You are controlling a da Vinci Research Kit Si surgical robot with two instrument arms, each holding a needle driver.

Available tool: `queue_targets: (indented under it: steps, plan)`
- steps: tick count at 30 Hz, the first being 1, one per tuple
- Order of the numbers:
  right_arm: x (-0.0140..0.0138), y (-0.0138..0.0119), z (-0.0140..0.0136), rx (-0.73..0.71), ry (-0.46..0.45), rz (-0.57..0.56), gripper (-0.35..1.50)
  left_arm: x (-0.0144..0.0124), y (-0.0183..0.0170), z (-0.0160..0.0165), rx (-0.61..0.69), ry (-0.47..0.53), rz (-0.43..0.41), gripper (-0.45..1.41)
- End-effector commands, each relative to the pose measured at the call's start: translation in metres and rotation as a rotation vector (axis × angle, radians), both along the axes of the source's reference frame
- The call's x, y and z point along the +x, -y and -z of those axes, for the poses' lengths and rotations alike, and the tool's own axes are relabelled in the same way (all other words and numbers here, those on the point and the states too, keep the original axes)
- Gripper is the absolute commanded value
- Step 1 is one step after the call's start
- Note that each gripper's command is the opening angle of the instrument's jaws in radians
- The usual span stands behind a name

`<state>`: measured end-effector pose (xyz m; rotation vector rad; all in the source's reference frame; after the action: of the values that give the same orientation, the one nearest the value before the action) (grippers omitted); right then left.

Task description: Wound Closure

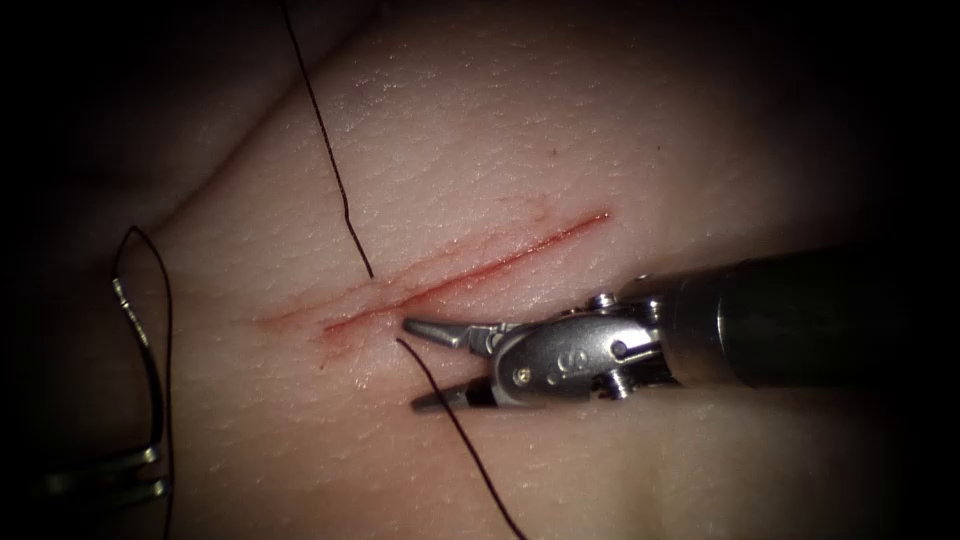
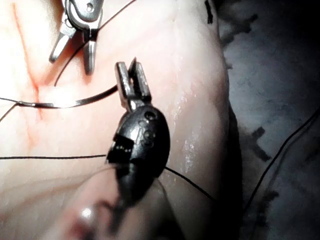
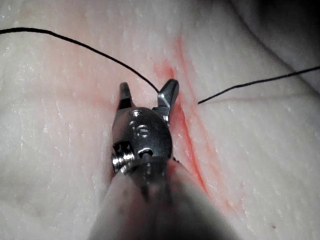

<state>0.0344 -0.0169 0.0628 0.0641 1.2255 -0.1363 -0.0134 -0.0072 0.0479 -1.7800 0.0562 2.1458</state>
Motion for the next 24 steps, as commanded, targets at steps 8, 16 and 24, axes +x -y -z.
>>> queue_targets:
  steps: [8,16,24]
  plan:
    - [0.0014,0.0002,-0.0036,0.027,-0.011,0.006,0.64,-0.0003,0.0009,-0.0004,0.003,0.002,-0.003,-0.45]
    - [0.0008,0.0010,-0.0028,0.036,-0.058,0.061,-0.35,-0.0003,0.0009,-0.0004,0.003,0.002,-0.003,-0.45]
    - [-0.0012,0.0017,0.0006,0.048,-0.060,0.060,-0.35,-0.0003,0.0009,-0.0004,0.003,0.002,-0.003,-0.45]
